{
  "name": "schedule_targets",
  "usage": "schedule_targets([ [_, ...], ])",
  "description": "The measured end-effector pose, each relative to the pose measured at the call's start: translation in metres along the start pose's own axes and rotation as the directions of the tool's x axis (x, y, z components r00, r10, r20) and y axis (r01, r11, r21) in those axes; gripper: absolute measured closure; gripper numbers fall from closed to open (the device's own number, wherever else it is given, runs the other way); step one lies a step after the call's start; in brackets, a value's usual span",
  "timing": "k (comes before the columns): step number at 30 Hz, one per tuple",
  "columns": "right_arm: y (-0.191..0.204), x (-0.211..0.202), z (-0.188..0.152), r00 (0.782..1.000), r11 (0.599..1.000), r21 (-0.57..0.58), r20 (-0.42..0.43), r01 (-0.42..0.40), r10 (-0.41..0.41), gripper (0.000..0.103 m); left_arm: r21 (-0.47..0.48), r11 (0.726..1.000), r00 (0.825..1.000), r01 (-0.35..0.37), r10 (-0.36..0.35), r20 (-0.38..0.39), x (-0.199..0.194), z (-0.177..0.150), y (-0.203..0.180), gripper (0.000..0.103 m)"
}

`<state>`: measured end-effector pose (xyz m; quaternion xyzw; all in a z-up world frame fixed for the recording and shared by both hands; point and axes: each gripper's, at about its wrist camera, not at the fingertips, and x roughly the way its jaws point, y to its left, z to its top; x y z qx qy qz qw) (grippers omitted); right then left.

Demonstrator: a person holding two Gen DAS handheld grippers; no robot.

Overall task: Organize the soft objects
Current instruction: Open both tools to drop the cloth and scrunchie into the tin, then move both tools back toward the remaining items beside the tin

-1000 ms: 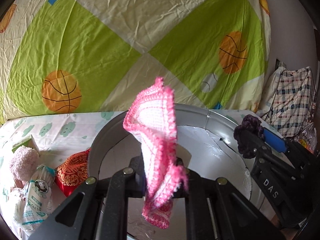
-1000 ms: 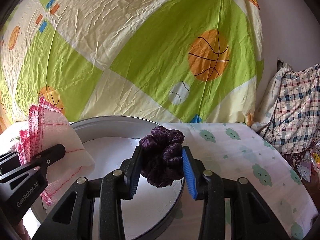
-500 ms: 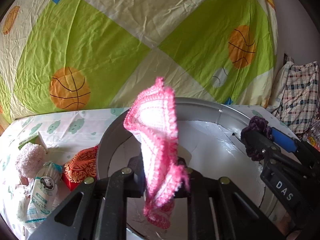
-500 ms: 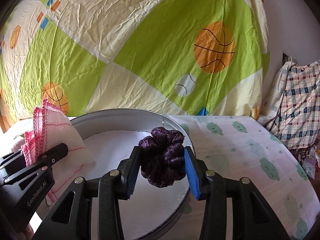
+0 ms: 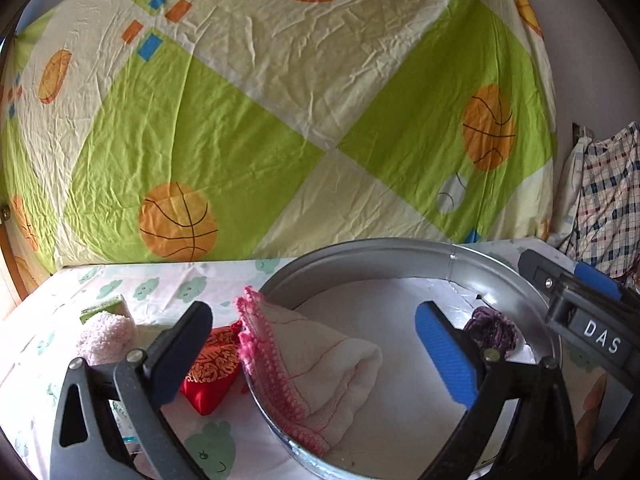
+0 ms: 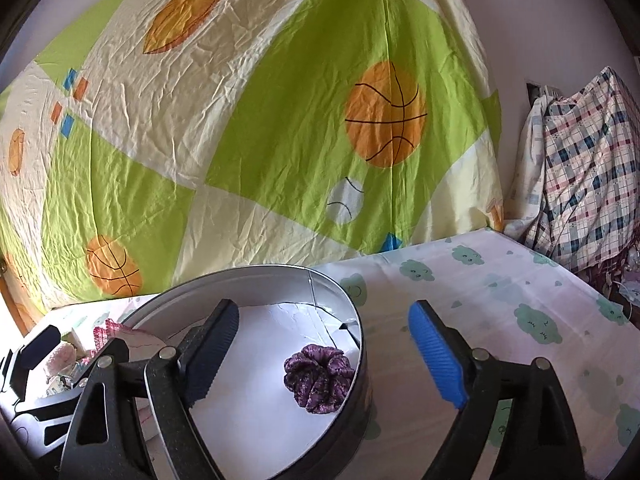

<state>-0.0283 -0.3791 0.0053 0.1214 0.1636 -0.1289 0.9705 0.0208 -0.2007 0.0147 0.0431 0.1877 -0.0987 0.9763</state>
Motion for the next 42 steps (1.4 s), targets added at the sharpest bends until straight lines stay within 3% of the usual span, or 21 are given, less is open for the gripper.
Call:
schedule_targets([
  [13, -0.005, -0.005, -0.004, 0.998, 0.998, 0.014, 0.033, 0.061, -0.062, 0.015, -0.02, 0.999, 0.999, -0.033, 0.033, -0.006, -0.003, -0.005, 0.013, 0.0],
  [22, -0.001, -0.037, -0.008, 0.967, 0.99, 0.066, 0.212, 0.127, -0.138, 0.015, -0.014, 0.998, 0.998, -0.065, 0.065, 0.015, -0.012, -0.011, 0.029, 0.0],
  [42, 0.016, -0.075, -0.024, 0.953, 0.983, 0.118, 0.254, 0.137, -0.164, 0.015, -0.066, 0.995, 0.998, -0.07, 0.07, -0.006, -0.022, -0.019, 0.072, 0.0],
])
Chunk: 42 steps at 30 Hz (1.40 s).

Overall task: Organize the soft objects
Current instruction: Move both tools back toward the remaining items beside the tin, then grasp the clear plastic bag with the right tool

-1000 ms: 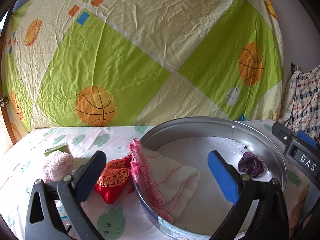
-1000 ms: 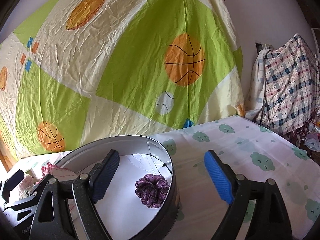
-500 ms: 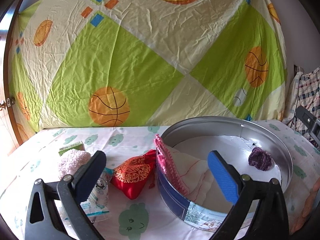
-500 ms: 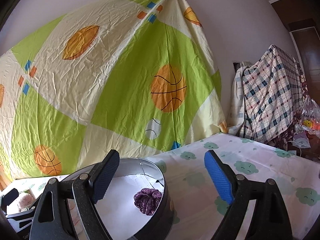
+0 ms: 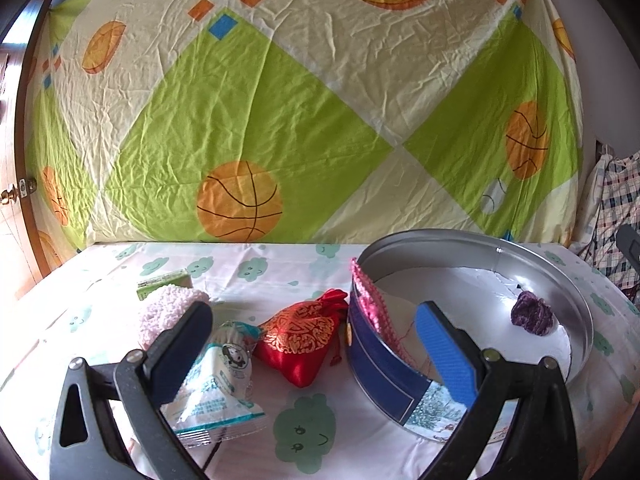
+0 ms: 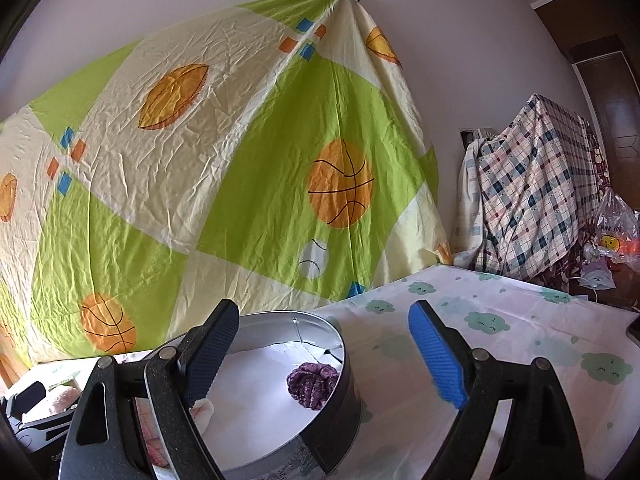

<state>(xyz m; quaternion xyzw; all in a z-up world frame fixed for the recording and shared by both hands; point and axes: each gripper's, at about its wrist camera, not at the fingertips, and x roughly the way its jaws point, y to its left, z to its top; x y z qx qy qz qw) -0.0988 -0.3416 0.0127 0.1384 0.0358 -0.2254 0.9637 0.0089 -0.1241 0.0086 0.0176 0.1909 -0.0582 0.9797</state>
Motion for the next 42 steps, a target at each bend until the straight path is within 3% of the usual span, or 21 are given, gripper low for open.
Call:
schedule_targets([
  [15, 0.065, -0.019, -0.02, 0.994, 0.994, -0.041, -0.051, -0.097, 0.095, 0.014, -0.045, 0.998, 0.999, -0.043, 0.042, -0.009, 0.0, -0.002, 0.053, 0.0],
  [25, 0.118, -0.025, -0.036, 0.976, 0.976, -0.083, -0.109, -0.2, 0.191, 0.014, -0.06, 0.993, 0.994, -0.106, 0.105, -0.021, 0.007, -0.001, 0.098, 0.0],
  [35, 0.157, -0.024, -0.05, 0.939, 0.946, -0.114, -0.206, -0.303, 0.276, 0.015, -0.132, 0.967, 0.975, -0.218, 0.209, -0.08, 0.02, -0.002, 0.166, 0.0],
  [42, 0.191, -0.018, -0.064, 0.883, 0.906, -0.134, -0.319, -0.402, 0.345, 0.015, -0.222, 0.924, 0.948, -0.311, 0.287, -0.136, 0.026, -0.005, 0.217, 0.0],
])
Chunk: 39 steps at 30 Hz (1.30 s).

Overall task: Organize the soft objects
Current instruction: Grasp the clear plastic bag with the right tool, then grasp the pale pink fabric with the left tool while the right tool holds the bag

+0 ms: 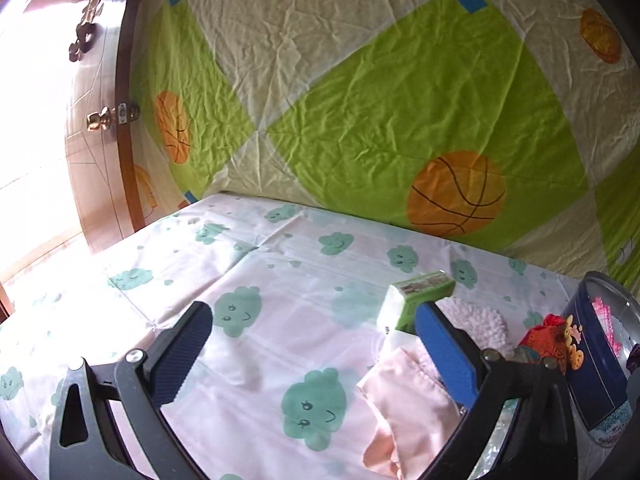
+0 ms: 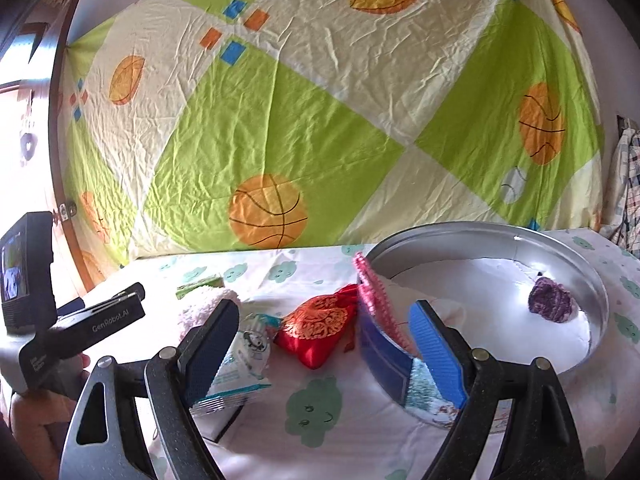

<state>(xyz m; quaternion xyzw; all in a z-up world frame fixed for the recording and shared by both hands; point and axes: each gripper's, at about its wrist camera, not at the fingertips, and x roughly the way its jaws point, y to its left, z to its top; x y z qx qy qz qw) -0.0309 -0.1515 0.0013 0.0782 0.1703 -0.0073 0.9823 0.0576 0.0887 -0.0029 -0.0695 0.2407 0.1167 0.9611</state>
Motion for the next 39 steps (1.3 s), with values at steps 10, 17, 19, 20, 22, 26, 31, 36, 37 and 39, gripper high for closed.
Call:
schedule_targets([
  [10, 0.044, 0.021, -0.009, 0.982, 0.986, -0.072, -0.122, -0.151, 0.142, 0.017, -0.086, 0.993, 0.997, -0.075, 0.074, -0.021, 0.007, 0.003, 0.031, 0.0],
  [17, 0.101, 0.05, -0.021, 0.943, 0.946, -0.23, -0.294, -0.226, 0.154, 0.039, -0.101, 0.989, 0.993, -0.112, 0.108, -0.046, 0.011, 0.001, 0.039, 0.0],
  [19, 0.113, 0.066, -0.028, 0.921, 0.935, -0.275, -0.373, -0.223, 0.111, 0.039, -0.1, 0.989, 0.993, -0.107, 0.102, -0.056, 0.012, 0.0, 0.039, 0.0],
  [20, 0.117, 0.069, -0.031, 0.918, 0.93, -0.296, -0.385, -0.216, 0.091, 0.039, -0.098, 0.99, 0.993, -0.105, 0.1, -0.06, 0.013, 0.0, 0.039, 0.0],
  [22, 0.121, 0.068, -0.032, 0.92, 0.921, -0.323, -0.381, -0.219, 0.085, 0.074, -0.091, 0.991, 0.993, -0.102, 0.095, -0.07, 0.014, -0.001, 0.038, 0.0],
  [26, 0.113, 0.069, -0.03, 0.901, 0.923, -0.275, -0.409, -0.27, 0.142, 0.083, -0.096, 0.992, 0.993, -0.078, 0.068, -0.098, 0.016, -0.004, 0.037, 0.0],
  [31, 0.084, 0.035, -0.015, 0.918, 0.927, -0.132, -0.241, -0.352, 0.314, 0.085, -0.14, 0.99, 0.987, 0.031, -0.053, -0.152, 0.021, -0.006, 0.037, 0.0],
  [36, 0.061, 0.007, -0.006, 0.974, 0.959, -0.172, -0.067, -0.224, 0.216, 0.085, -0.142, 0.979, 0.962, 0.145, -0.173, -0.211, 0.024, -0.011, 0.024, 0.001],
  [37, 0.057, 0.003, -0.005, 0.982, 0.965, -0.185, -0.037, -0.187, 0.183, 0.085, -0.133, 0.976, 0.955, 0.17, -0.197, -0.222, 0.024, -0.012, 0.019, 0.001],
  [39, 0.047, -0.002, -0.004, 0.993, 0.971, -0.212, 0.017, -0.113, 0.119, 0.085, -0.099, 0.97, 0.941, 0.224, -0.241, -0.238, 0.022, -0.015, 0.008, 0.003],
])
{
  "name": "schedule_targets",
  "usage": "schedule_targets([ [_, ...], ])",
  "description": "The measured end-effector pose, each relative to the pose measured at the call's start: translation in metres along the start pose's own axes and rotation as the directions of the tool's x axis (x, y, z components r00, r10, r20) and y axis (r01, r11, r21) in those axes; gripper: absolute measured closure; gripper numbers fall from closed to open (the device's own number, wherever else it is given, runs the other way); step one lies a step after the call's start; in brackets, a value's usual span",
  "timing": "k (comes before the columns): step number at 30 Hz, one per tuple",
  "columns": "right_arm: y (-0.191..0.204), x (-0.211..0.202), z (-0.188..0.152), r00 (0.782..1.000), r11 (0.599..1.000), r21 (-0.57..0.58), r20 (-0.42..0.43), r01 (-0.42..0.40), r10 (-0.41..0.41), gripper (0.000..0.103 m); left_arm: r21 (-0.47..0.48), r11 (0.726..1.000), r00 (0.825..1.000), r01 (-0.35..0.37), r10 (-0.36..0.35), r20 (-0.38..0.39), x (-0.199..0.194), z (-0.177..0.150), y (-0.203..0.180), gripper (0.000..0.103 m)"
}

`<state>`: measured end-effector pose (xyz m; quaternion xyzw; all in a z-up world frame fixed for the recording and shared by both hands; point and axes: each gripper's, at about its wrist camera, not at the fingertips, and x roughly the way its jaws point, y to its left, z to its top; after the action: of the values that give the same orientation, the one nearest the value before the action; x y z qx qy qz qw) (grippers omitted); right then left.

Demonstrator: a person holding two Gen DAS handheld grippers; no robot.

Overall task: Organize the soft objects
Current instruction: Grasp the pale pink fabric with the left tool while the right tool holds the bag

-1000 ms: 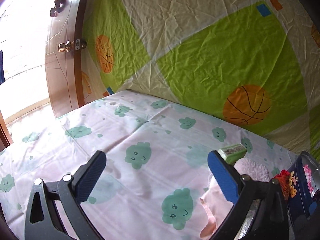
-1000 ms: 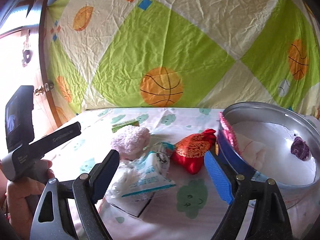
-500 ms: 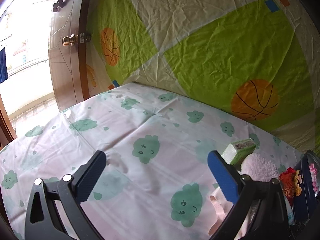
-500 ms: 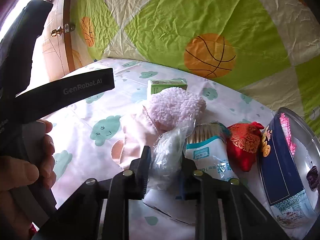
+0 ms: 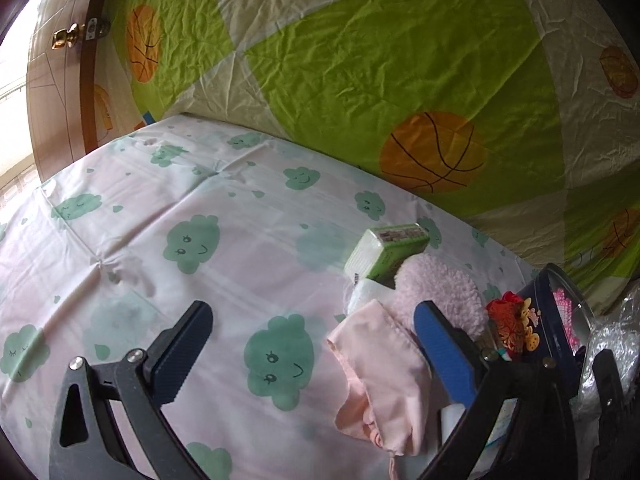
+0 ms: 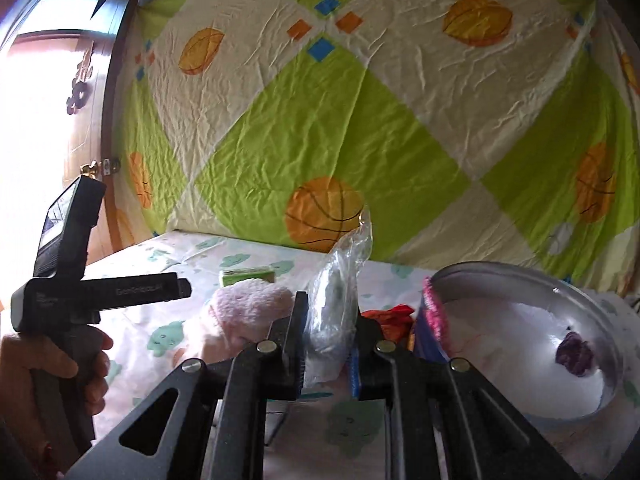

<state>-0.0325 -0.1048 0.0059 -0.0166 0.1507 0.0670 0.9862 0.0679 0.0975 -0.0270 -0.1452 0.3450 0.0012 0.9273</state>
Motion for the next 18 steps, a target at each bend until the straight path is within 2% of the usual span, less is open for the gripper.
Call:
schedule_targets([
  [3, -0.014, -0.002, 0.0, 0.997, 0.997, -0.016, 0.016, 0.071, -0.07, 0.085, 0.103, 0.994, 0.999, 0.026, -0.024, -0.024, 0.002, -0.009, -0.021, 0.009],
  [9, -0.033, 0.0, 0.0, 0.997, 0.996, 0.057, -0.017, 0.072, -0.071, 0.085, 0.248, 0.969, 0.994, 0.005, 0.021, -0.104, 0.017, -0.028, -0.046, 0.014],
  [12, -0.032, 0.001, -0.001, 0.998, 0.996, 0.064, -0.026, 0.066, -0.065, 0.085, 0.226, 0.974, 0.99, -0.004, 0.035, -0.135, 0.023, -0.027, -0.041, 0.014],
  [14, -0.03, 0.0, -0.002, 0.998, 0.996, 0.067, -0.027, 0.059, -0.057, 0.085, 0.179, 0.984, 0.986, -0.003, 0.032, -0.161, 0.028, -0.025, -0.031, 0.022],
  [15, -0.029, 0.0, -0.002, 0.998, 0.996, 0.066, -0.026, 0.057, -0.055, 0.085, 0.16, 0.987, 0.983, 0.0, 0.029, -0.183, 0.031, -0.024, -0.027, 0.031],
  [18, -0.024, 0.0, -0.003, 0.998, 0.997, 0.052, -0.027, 0.053, -0.052, 0.085, 0.177, 0.984, 0.983, -0.004, 0.036, -0.178, 0.031, -0.026, -0.031, 0.037],
])
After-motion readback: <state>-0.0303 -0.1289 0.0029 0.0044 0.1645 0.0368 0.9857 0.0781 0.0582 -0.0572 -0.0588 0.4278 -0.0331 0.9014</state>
